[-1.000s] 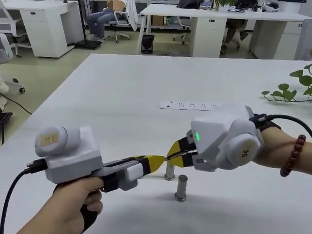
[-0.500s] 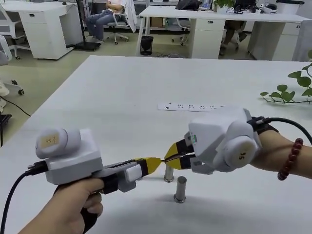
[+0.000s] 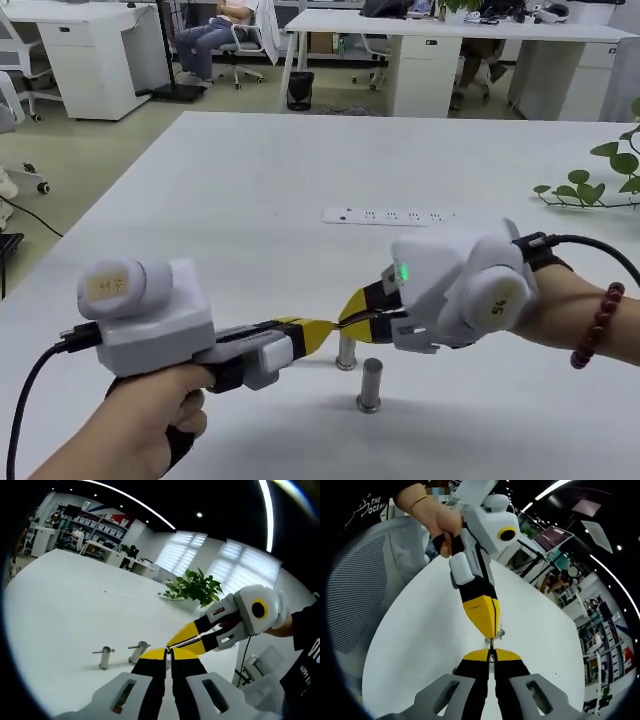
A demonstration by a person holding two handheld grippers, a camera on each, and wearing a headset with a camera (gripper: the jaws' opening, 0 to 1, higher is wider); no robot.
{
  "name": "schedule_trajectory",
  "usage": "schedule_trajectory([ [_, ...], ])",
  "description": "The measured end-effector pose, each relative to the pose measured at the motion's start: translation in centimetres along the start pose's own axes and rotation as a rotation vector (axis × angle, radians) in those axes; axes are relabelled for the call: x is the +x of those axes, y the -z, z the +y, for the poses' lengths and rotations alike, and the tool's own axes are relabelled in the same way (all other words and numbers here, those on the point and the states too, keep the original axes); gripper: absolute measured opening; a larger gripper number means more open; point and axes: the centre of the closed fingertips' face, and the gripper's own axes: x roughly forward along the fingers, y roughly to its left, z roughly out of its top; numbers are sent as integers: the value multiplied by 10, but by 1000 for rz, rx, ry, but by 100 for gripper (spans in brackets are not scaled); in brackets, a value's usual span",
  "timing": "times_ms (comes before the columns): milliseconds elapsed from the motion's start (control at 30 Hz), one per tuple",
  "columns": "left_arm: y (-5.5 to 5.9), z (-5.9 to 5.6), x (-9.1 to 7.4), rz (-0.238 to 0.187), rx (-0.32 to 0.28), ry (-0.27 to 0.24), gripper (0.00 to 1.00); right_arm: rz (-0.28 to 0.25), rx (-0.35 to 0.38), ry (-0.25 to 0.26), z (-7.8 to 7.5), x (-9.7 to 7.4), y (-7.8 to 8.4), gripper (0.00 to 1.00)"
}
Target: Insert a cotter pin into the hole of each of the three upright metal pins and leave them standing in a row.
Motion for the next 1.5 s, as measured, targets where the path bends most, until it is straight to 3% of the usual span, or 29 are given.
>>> schedule_trajectory([
  [167,0,-2,-1,10,69,12,0,-37,102,-6,1,-1,0,0],
  [333,2,5,-5,26,171,3,0,-94,305,-34,4,-4,3,0],
  [600,4,15,-11,34,243,15,0,-175,573,-67,4,-6,4,4],
  [800,9,9,-14,54,309,74,0,-247,753,-150,12,-6,-2,9],
  [833,11,8,-15,59,317,85,0,-259,768,-183,17,-6,-4,9],
  [1133,17,-1,-21,62,340,163,0,-247,782,-247,33,-3,3,12],
  [1500,23,-12,-27,71,345,223,0,-275,763,-290,44,0,-5,11],
])
